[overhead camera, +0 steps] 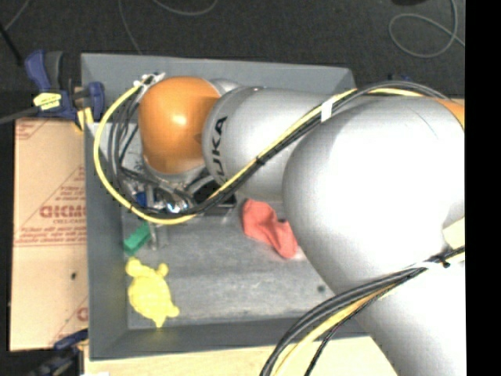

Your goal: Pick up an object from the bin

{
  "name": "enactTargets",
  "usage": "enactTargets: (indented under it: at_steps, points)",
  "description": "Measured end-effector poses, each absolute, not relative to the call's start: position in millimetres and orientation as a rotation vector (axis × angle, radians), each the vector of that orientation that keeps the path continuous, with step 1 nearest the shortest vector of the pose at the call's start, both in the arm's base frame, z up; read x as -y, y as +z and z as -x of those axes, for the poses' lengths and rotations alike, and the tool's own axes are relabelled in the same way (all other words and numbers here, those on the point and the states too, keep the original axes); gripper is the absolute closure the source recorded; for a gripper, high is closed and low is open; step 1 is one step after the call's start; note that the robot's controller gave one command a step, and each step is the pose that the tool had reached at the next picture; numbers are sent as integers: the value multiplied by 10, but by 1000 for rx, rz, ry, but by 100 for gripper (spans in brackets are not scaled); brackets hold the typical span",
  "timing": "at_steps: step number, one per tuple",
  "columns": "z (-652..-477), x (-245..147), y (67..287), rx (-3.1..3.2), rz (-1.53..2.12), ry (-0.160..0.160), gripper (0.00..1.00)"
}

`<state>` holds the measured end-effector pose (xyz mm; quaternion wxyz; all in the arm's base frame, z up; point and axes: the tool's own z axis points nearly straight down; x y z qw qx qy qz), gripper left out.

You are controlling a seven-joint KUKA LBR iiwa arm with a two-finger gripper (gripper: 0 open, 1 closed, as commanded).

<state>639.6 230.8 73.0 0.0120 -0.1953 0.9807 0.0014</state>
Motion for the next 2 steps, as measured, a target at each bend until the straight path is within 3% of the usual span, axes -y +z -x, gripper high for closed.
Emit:
enactTargets:
  at_steps: [1,2]
  points:
    - [-6109,-2255,735,-3022,734,7,0]
    - [-6006,-2295,709,-3013,796,2,0]
